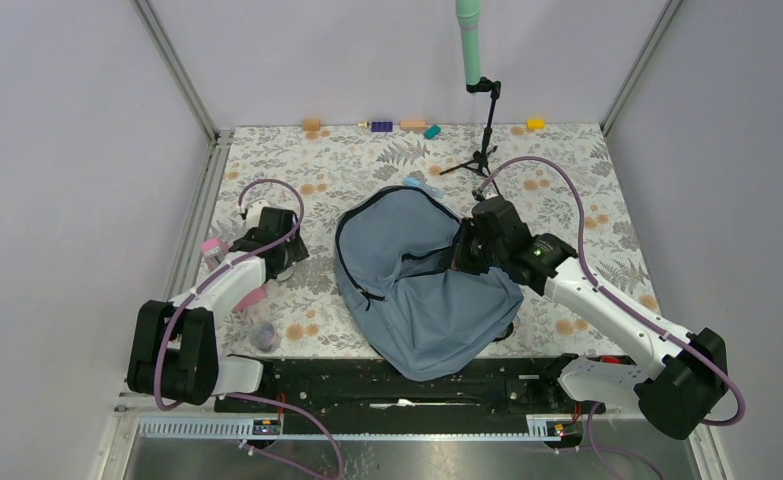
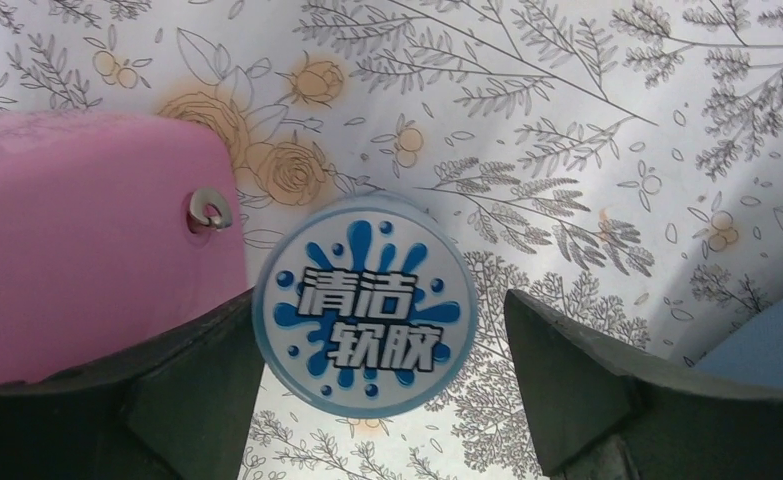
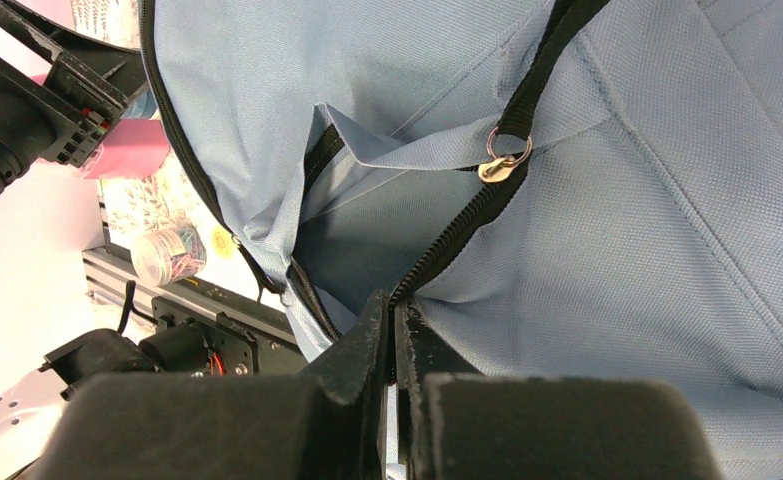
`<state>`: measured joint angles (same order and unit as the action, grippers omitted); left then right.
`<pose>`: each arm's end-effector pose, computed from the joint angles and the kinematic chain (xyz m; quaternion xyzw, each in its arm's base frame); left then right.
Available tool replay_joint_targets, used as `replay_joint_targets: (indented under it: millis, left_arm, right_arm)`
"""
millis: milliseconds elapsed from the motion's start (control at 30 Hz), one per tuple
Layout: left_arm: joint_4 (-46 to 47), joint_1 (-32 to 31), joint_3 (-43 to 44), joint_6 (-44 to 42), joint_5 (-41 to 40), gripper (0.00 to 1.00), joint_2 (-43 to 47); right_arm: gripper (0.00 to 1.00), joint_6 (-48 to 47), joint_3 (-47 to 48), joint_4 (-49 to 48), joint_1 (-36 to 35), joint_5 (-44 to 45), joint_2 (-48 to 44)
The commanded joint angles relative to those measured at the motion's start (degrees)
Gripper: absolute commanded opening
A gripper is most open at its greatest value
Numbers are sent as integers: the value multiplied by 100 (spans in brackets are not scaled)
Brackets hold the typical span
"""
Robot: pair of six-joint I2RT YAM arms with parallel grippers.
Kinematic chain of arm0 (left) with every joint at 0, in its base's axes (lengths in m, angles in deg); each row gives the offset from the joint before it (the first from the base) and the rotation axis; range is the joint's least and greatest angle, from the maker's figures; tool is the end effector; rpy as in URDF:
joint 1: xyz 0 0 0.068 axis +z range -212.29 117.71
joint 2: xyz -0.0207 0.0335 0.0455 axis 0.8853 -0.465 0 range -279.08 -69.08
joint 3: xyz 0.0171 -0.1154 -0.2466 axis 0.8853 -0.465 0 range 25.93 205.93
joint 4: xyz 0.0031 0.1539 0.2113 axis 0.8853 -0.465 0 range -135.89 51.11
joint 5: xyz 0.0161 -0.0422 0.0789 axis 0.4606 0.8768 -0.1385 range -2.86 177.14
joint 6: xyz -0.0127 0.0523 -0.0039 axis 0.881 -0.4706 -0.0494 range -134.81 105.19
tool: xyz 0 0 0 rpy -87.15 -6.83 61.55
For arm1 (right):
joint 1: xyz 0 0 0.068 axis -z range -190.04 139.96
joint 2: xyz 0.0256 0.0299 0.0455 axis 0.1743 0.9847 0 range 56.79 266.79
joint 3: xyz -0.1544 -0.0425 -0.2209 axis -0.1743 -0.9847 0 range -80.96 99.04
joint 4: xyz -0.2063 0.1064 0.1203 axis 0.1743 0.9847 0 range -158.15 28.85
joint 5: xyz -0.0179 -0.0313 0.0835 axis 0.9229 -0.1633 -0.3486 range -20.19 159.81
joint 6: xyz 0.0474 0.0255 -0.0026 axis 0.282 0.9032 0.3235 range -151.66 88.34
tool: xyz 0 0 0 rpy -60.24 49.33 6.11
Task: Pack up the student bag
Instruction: Pick up the personal item from the center of the board.
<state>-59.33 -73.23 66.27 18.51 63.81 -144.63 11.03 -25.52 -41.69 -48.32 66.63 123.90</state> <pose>0.2472 -0.0333 0.1888 -0.2402 0.9063 0.0700 0.3406 0.1994 0.1599 0.2984 0.0225 0.8987 0.3029 0.3163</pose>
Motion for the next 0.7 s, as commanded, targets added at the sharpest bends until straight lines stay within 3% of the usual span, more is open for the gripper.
replay_joint_targets:
  millis: [0, 100, 267, 500, 667]
  left_arm:
    - [162, 231, 69, 63, 67, 85, -24]
    - [121, 276, 125, 31, 128, 82, -97]
    - [126, 303, 132, 12, 212, 66, -169]
    - [225, 303, 38, 38, 507, 19, 284]
    - [322, 286, 30, -115, 999, 1, 1313]
  right_arm:
    - [0, -35, 156, -272, -39, -255, -224]
    - [0, -34, 154, -269, -41, -236, -229]
    - [0, -44, 170, -273, -39, -279, -188]
    - [0, -128, 226, -262, -42, -416, -204]
    - [0, -235, 299, -264, -40, -622, -117]
